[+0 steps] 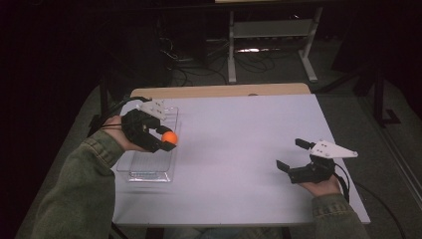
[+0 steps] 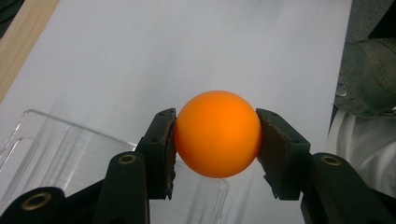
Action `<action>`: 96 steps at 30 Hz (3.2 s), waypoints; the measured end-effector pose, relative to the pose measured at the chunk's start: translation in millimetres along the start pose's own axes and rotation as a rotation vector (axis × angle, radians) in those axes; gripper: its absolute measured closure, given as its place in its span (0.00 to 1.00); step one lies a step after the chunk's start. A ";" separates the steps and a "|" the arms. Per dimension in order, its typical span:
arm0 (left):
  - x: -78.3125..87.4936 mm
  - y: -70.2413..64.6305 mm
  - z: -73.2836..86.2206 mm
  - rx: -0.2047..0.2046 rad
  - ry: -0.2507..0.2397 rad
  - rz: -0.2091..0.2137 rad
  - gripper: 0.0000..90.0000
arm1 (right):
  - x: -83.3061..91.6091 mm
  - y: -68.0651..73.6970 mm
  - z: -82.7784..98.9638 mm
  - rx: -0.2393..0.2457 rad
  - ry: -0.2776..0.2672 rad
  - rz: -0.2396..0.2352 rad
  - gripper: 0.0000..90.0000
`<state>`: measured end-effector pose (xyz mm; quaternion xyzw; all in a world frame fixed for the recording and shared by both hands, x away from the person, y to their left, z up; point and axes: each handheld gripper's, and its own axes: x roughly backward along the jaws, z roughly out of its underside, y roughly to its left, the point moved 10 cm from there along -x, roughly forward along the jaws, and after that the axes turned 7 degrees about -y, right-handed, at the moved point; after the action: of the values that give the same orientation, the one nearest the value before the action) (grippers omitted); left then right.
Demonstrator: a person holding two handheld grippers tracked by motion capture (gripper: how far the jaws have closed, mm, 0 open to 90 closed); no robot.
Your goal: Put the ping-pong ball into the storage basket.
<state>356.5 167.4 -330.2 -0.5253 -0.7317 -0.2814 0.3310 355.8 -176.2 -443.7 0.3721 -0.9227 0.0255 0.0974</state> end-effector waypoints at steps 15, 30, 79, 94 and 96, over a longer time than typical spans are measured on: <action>21.1 15.6 14.3 0.045 -0.002 -0.034 0.56 | -0.1 0.2 0.5 0.000 0.003 0.000 0.00; 44.6 34.2 36.8 0.122 -0.033 -0.087 0.56 | -0.6 0.4 1.1 0.003 0.005 -0.002 0.00; 10.0 34.3 57.5 0.121 0.037 -0.072 0.56 | -1.1 0.9 2.7 0.003 0.014 -0.006 0.00; -6.8 32.2 60.7 0.115 0.049 -0.050 0.56 | -1.2 1.2 3.3 0.002 0.018 -0.007 0.00; -11.4 31.7 62.1 0.120 0.050 -0.044 0.56 | -1.2 1.3 3.4 0.001 0.018 -0.008 0.00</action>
<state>377.6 217.1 -375.8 -0.4813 -0.7499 -0.2575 0.3739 355.2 -174.9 -447.2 0.3754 -0.9203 0.0292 0.1057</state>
